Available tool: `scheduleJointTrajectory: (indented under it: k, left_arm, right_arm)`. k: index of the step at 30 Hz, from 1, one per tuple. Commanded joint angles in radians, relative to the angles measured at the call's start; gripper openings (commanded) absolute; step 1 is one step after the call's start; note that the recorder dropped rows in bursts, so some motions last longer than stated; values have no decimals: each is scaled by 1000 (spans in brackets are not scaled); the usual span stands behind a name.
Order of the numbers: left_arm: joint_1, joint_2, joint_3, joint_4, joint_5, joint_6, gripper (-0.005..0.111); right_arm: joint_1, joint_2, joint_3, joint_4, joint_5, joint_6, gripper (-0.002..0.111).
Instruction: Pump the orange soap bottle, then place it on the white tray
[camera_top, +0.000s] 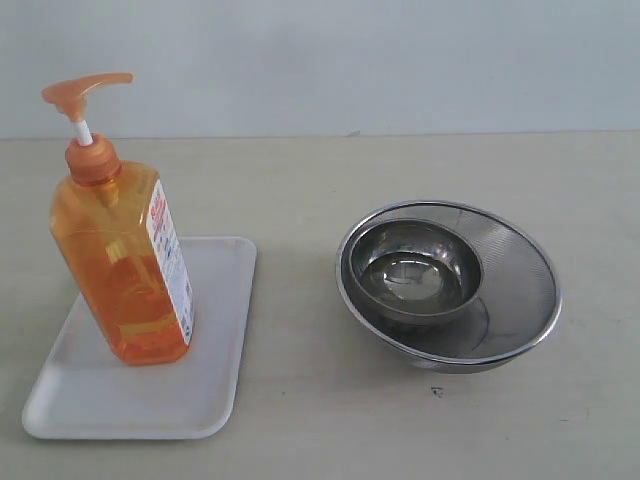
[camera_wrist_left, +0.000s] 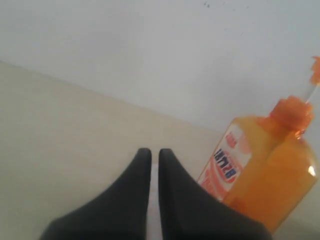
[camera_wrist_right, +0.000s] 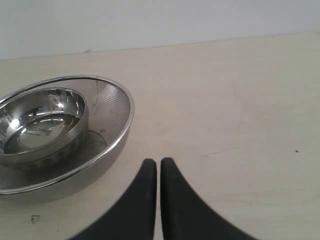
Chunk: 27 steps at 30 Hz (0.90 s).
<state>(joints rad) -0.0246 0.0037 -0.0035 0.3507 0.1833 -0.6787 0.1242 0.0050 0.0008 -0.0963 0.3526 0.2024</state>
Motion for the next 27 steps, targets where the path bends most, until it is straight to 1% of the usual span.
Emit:
scheduleJointTrajectory:
  k: [1,3,4,8,9,10,13,15,17,22,27]
  left_arm:
    - [3,-4,3,12,152,5,5]
    - [3,-4,3,15,152,11,5]
    - [3,-4,3,15,152,65,5]
    - [3,-4,3,-24,152,181,5]
    - [3,-4,3,-63,152,269,5]
    - [3,-4,3,-116,145,321,5]
    - [3,-4,3,-363,127,633,5]
    - [3,-4,3,-448,125,727,5]
    - [3,-4,3,-467,123,725,5]
    - [3,-4,3,-456,119,655,5]
    - [3,-4,3,-357,117,558,5]
  right_arm:
    - [-4,-5,-1,-5,-12,0,0]
    - [-4,-5,-1,-5,-12,0,0]
    - [-4,-5,-1,-5,-12,0,0]
    - [-4,-5,-1,-5,-6,0,0]
    - [-4,-5,-1,-5,-6,0,0]
    - [-4,-5,-1,-5,-6,0,0]
    - [-4,-5,-1,-5,-6,0,0]
    - [-4,-5,-1,-5,-6,0,0]
    - [-4,-5,-1,-5,-6,0,0]
    - [-4,-5,-1,-5,-6,0,0]
    - [-4,-5,-1,-5,-6,0,0]
